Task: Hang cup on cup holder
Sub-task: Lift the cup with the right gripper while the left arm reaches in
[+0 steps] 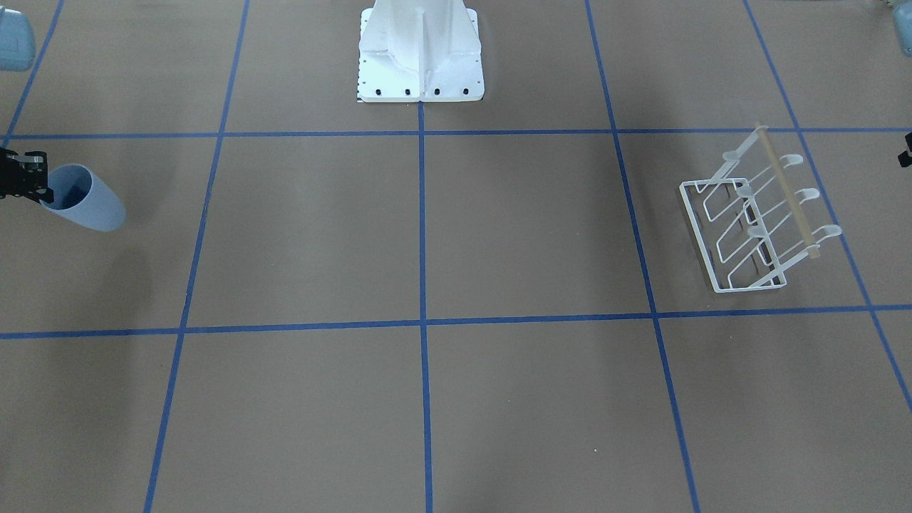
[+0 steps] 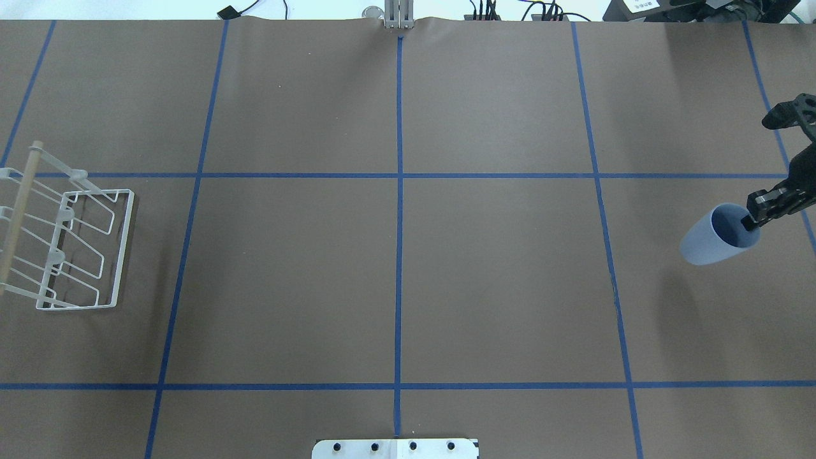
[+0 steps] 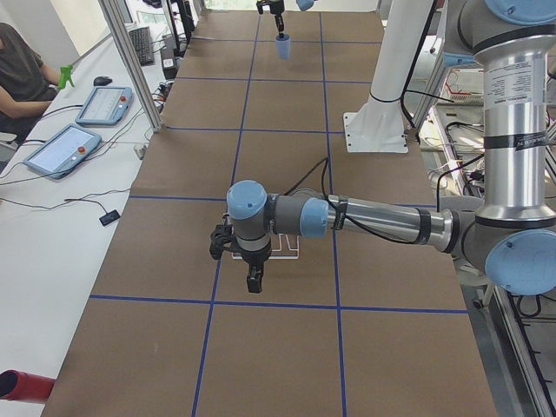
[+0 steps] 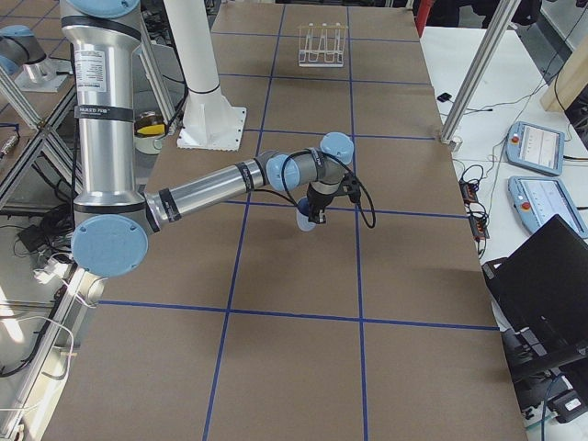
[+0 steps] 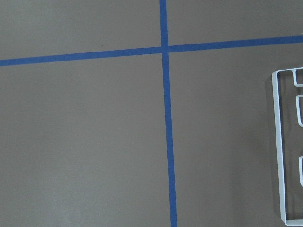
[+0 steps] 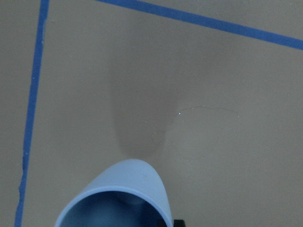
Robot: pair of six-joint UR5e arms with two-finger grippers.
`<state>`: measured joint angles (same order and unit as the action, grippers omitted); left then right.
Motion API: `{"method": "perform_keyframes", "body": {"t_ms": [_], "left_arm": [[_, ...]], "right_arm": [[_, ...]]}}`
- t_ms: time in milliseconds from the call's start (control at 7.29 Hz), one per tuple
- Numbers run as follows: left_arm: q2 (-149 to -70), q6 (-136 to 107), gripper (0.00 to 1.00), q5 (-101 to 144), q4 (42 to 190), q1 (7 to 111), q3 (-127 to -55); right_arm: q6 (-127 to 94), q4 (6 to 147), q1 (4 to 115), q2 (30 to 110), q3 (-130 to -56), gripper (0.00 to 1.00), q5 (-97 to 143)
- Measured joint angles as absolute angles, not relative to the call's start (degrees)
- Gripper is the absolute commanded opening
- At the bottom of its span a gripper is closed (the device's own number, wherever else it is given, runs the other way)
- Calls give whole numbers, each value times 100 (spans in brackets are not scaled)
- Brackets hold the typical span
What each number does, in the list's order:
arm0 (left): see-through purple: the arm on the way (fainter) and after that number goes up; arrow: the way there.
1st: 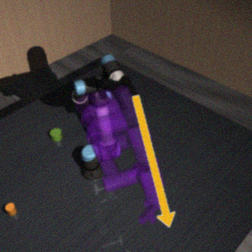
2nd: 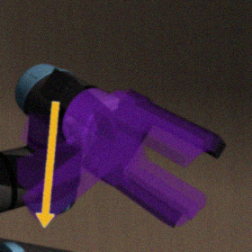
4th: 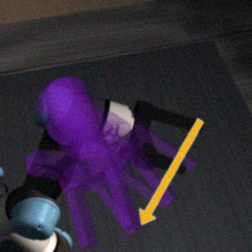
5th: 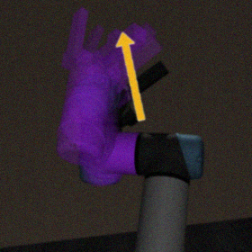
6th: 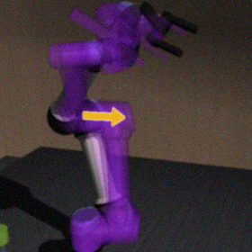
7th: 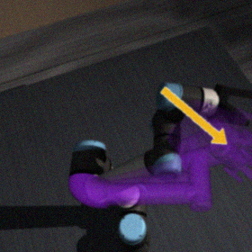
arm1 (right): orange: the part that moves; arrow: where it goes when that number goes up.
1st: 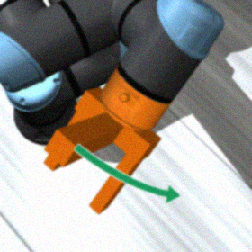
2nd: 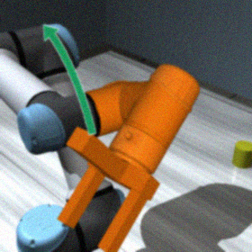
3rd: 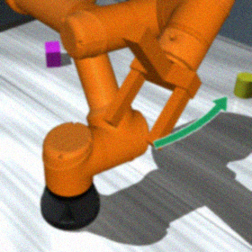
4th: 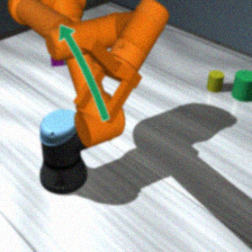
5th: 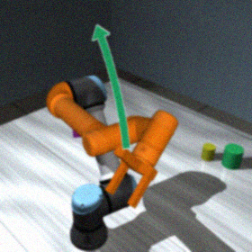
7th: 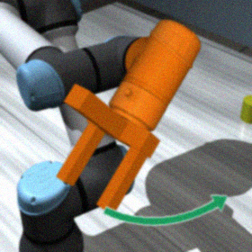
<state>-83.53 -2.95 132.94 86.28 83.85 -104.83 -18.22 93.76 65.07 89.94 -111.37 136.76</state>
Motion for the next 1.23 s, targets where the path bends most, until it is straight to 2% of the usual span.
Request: {"method": "perform_keyframes", "body": {"t_ms": [411,686,1234], "left_arm": [[-8498,-672,98,14046,8772,8358,-11093],[-8797,-2064,98,14795,9402,8282,-11231],[-9605,-5135,98,15178,11568,7434,-11180]], "right_arm": [[-4694,7397,6240,8498,-11076,0,14070],[-6850,5934,5826,7958,-10831,0,14112],[-9138,5333,5418,6908,-10825,0,14122]]}}
